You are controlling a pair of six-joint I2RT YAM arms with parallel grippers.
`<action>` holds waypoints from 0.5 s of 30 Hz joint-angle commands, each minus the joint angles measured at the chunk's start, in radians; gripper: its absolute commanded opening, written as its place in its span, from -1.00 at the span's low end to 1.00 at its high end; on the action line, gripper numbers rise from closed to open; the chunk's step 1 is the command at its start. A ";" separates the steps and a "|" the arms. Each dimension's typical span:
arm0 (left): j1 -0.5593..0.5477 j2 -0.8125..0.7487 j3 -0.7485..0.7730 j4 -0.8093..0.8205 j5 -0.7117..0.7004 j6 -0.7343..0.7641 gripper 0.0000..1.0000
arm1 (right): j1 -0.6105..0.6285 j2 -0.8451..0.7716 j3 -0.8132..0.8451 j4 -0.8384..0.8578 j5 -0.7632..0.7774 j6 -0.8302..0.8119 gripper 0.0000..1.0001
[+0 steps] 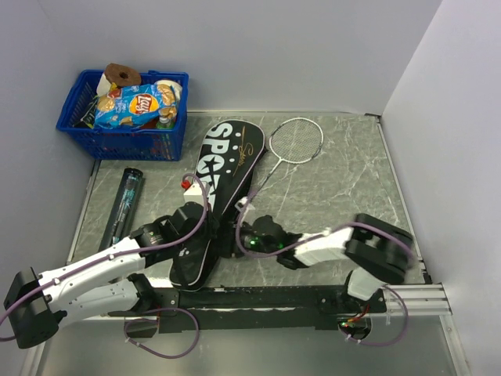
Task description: Pack up the badminton gear
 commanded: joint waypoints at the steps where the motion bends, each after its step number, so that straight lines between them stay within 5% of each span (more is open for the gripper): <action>1: 0.003 -0.020 0.065 0.043 0.005 0.012 -0.98 | -0.052 -0.245 -0.045 -0.211 0.074 -0.082 -0.04; 7: 0.009 -0.046 0.076 0.041 0.015 0.019 -0.98 | -0.172 -0.434 0.096 -0.832 0.316 -0.203 0.02; 15: 0.010 -0.040 0.071 0.058 0.040 0.023 -0.98 | -0.413 -0.270 0.390 -1.125 0.404 -0.284 0.09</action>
